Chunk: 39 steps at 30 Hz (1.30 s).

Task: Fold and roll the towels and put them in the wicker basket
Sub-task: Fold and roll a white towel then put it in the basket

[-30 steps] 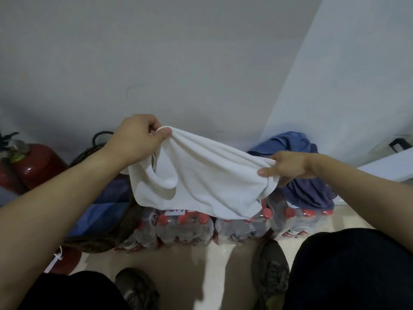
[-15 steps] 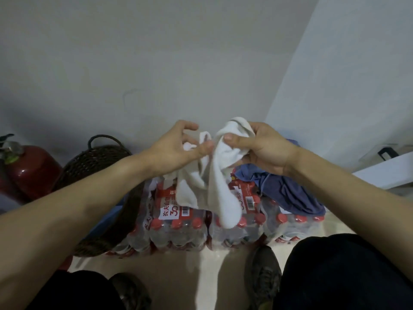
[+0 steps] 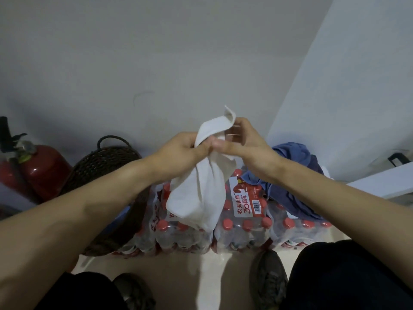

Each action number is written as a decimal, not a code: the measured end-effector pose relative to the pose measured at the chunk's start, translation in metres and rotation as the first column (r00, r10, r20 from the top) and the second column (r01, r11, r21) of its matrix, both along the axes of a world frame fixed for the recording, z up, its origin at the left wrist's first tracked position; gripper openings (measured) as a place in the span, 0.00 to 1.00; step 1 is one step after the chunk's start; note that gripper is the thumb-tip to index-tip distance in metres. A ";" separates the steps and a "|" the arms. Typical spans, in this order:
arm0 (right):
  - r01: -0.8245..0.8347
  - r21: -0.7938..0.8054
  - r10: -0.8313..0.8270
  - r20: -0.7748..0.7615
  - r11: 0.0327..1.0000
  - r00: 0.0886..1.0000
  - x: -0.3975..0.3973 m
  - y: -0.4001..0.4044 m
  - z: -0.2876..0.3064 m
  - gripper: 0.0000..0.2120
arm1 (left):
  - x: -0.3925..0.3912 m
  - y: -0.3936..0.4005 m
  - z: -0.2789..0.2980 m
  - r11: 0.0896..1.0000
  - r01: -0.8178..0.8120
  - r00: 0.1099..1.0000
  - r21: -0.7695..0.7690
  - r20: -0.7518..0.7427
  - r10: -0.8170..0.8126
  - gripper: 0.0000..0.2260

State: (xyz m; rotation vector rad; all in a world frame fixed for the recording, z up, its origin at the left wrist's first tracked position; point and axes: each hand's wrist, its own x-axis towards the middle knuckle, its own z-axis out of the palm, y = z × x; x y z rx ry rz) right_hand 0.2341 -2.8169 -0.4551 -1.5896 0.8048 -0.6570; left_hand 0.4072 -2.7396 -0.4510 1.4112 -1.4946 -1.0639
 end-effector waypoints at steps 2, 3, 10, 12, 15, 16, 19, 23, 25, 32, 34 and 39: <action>-0.164 0.059 0.168 -0.076 0.985 0.983 0.000 0.001 -0.005 0.38 | 0.000 0.001 0.005 0.996 -0.001 0.971 0.092 -0.238 0.022 0.17; -0.219 0.099 0.228 -0.092 0.971 0.969 0.000 0.003 -0.007 0.36 | 0.001 0.000 0.006 0.992 -0.005 0.951 0.125 -0.307 0.044 0.17; -0.248 -0.111 0.168 -0.476 0.962 0.864 0.004 0.004 0.000 0.19 | 0.014 0.002 0.004 0.997 -0.055 0.914 -0.057 0.399 0.073 0.16; -0.251 0.021 0.228 -0.499 0.968 0.836 0.001 0.006 0.001 0.20 | 0.020 0.001 -0.001 0.995 -0.072 0.899 -0.062 0.428 0.092 0.17; -0.283 0.231 0.361 -0.472 0.931 0.804 0.000 0.011 0.000 0.19 | 0.022 0.001 -0.005 0.990 -0.139 0.922 -0.025 0.361 0.139 0.18; -0.306 0.258 0.396 -0.483 0.917 0.781 0.000 0.012 0.001 0.19 | 0.020 0.001 -0.006 0.989 -0.145 0.934 -0.002 0.331 0.137 0.19; -0.351 0.305 0.465 -0.549 0.885 0.694 -0.002 0.014 0.004 0.23 | 0.013 0.004 -0.005 0.993 -0.015 0.996 0.117 0.085 0.005 0.18; -0.257 0.038 0.230 -0.584 0.966 0.778 -0.006 0.011 0.006 0.40 | 0.007 0.006 -0.001 0.969 0.159 0.986 0.187 -0.073 -0.148 0.22; -0.257 -0.139 0.161 -0.482 0.956 0.861 -0.006 0.010 0.008 0.52 | 0.004 0.005 0.003 0.962 0.195 0.977 0.191 -0.118 -0.175 0.23; -0.374 -0.238 0.307 -0.274 0.897 0.911 -0.003 0.016 0.012 0.23 | 0.008 0.008 0.016 0.932 0.288 0.955 0.218 -0.136 -0.264 0.16; -0.344 -0.247 0.258 -0.323 0.906 0.911 -0.007 0.012 0.011 0.18 | 0.015 0.010 0.019 0.911 0.336 0.941 0.239 -0.040 -0.337 0.18; -0.328 -0.135 0.283 -0.276 0.935 0.919 -0.021 -0.003 0.006 0.10 | 0.034 0.014 0.016 0.859 0.303 0.873 0.412 0.242 -0.424 0.18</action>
